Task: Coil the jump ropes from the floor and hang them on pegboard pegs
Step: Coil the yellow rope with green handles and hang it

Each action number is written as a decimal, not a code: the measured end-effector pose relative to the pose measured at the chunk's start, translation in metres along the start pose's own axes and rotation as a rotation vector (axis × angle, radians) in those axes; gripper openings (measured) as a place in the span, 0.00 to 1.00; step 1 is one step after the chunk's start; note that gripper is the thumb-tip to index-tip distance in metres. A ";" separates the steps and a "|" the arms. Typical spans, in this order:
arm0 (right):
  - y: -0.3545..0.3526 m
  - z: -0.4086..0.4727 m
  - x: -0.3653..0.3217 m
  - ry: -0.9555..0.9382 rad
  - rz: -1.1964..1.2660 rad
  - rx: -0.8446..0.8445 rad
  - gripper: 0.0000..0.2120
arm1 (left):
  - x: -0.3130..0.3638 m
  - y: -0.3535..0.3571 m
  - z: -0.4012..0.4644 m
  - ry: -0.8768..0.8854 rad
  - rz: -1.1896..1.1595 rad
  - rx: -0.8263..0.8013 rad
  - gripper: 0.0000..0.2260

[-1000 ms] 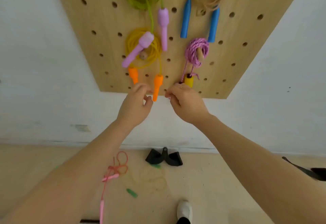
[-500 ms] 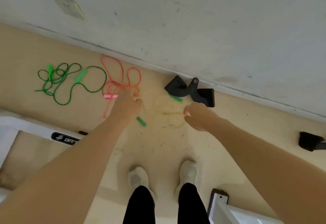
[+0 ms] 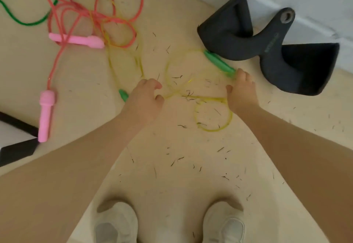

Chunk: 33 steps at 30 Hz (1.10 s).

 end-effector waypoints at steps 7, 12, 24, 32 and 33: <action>0.036 0.002 -0.023 -0.129 -0.139 -0.113 0.08 | -0.017 0.012 0.007 0.014 -0.026 0.027 0.14; 0.005 -0.090 -0.053 -0.292 0.168 -0.483 0.11 | 0.019 -0.013 -0.042 0.197 -0.003 -0.121 0.24; -0.302 -0.218 -0.104 0.000 1.373 -0.424 0.21 | 0.146 -0.188 -0.188 0.168 -0.188 -0.087 0.11; -0.493 -0.330 -0.120 0.107 0.847 0.048 0.08 | 0.241 -0.345 -0.314 0.023 -0.868 -0.169 0.15; -0.508 -0.349 -0.128 0.074 0.690 0.075 0.11 | 0.261 -0.364 -0.334 0.020 -0.998 -0.217 0.15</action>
Point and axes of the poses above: each hand's wrist, its own z-axis towards the middle knuckle, its own y-axis out of the palm, x = y × z, the point moved 8 cm from there along z, towards the middle knuckle, and after that the axes turned 1 degree about x, right-handed, at the moved point
